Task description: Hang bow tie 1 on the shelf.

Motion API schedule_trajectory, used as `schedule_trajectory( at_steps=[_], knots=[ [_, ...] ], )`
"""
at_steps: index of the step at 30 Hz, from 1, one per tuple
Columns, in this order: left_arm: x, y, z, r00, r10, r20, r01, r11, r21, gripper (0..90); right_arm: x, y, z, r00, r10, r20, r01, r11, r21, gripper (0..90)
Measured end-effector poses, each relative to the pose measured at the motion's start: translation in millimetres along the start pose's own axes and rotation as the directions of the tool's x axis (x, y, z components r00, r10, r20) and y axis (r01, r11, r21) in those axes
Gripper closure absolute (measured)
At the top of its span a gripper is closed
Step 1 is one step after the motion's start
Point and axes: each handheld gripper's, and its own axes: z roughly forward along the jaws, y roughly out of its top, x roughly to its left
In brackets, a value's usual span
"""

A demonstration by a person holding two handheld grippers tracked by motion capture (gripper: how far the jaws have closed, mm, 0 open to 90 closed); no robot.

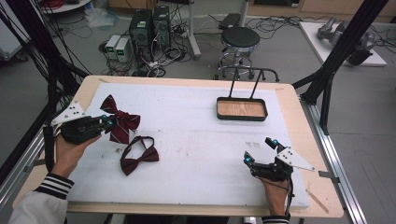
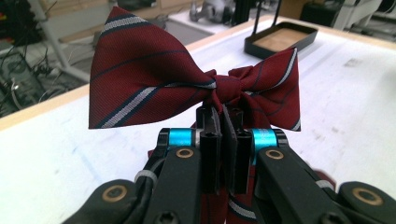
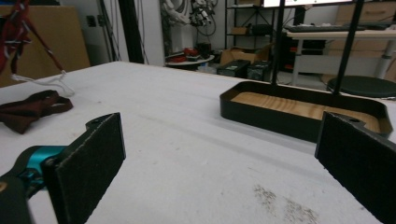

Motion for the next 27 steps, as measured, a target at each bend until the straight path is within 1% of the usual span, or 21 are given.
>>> schedule_trajectory(
  at_steps=[2,3,4,7,8,11,12,14,15,16,17,18,21,23,24,25,26,27],
  knots=[
    [-4.3,1.5,3.8,1.0000,0.004,0.005,-0.004,0.9999,-0.017,85.9,2.0,4.0,0.7,0.9998,-0.003,-0.022,0.003,1.000,-0.005,0.8],
    [-5.6,2.0,5.2,0.9999,0.004,0.010,-0.004,0.9997,-0.022,85.9,3.7,6.8,1.4,0.9994,0.002,-0.035,-0.002,1.000,-0.001,0.8],
    [-8.2,3.0,7.4,0.9999,0.006,0.013,-0.005,0.9995,-0.033,85.8,6.6,11.5,3.5,0.9986,-0.004,-0.053,0.005,1.000,0.010,0.8],
    [-13.9,5.3,12.5,0.9997,0.014,0.022,-0.013,0.9985,-0.054,85.9,8.6,16.2,5.8,0.9979,-0.014,-0.063,0.016,1.000,0.021,0.8],
    [-16.7,6.4,14.9,0.9995,0.016,0.027,-0.014,0.9979,-0.063,85.9,9.7,19.1,7.3,0.9971,-0.017,-0.075,0.018,1.000,0.021,0.8],
    [-23.4,8.9,21.0,0.9989,0.017,0.043,-0.013,0.9962,-0.086,85.9,13.6,27.6,10.7,0.9943,-0.004,-0.107,0.006,1.000,0.023,0.8],
    [-25.8,9.6,23.2,0.9987,0.018,0.048,-0.013,0.9958,-0.090,85.9,15.0,31.0,12.4,0.9928,-0.001,-0.120,0.004,1.000,0.021,0.8],
    [-30.3,11.1,27.2,0.9981,0.020,0.058,-0.014,0.9951,-0.098,85.9,18.3,38.4,16.8,0.9887,0.021,-0.148,-0.017,0.999,0.027,0.8],
    [-32.9,12.0,29.3,0.9979,0.023,0.060,-0.017,0.9945,-0.104,85.9,18.3,38.4,16.8,0.9887,0.021,-0.148,-0.017,0.999,0.027,0.8],
    [-35.4,13.0,31.5,0.9976,0.026,0.064,-0.019,0.9936,-0.111,85.8,20.6,43.9,20.2,0.9845,0.024,-0.174,-0.018,0.999,0.038,0.8],
    [-37.9,14.0,33.8,0.9972,0.025,0.070,-0.016,0.9929,-0.118,85.8,20.6,43.9,20.2,0.9845,0.024,-0.174,-0.018,0.999,0.038,0.8],
    [-41.1,15.2,36.5,0.9970,0.026,0.073,-0.017,0.9921,-0.125,85.9,22.4,46.4,21.4,0.9812,0.036,-0.189,-0.028,0.999,0.045,0.8],
    [-49.2,18.1,43.4,0.9959,0.038,0.082,-0.027,0.9905,-0.135,85.9,25.9,53.4,26.7,0.9746,0.038,-0.221,-0.027,0.998,0.053,0.8],
    [-53.8,19.7,47.5,0.9949,0.040,0.092,-0.027,0.9896,-0.141,85.9,29.1,58.6,30.6,0.9676,0.045,-0.248,-0.030,0.997,0.065,0.8],
    [-56.3,20.7,49.7,0.9943,0.040,0.099,-0.026,0.9893,-0.143,85.9,30.4,60.4,32.2,0.9656,0.043,-0.257,-0.026,0.997,0.067,0.8],
    [-58.7,21.9,51.7,0.9939,0.042,0.102,-0.027,0.9889,-0.146,85.9,31.6,62.3,33.8,0.9645,0.033,-0.262,-0.016,0.998,0.068,0.8],
    [-60.9,23.2,53.7,0.9932,0.042,0.108,-0.026,0.9883,-0.150,85.9,31.6,62.3,33.8,0.9645,0.033,-0.262,-0.016,0.998,0.068,0.8],
    [-63.0,24.5,55.5,0.9927,0.043,0.113,-0.025,0.9878,-0.154,85.9,34.6,65.9,35.8,0.9631,0.026,-0.268,-0.008,0.998,0.070,0.8]
  ],
)
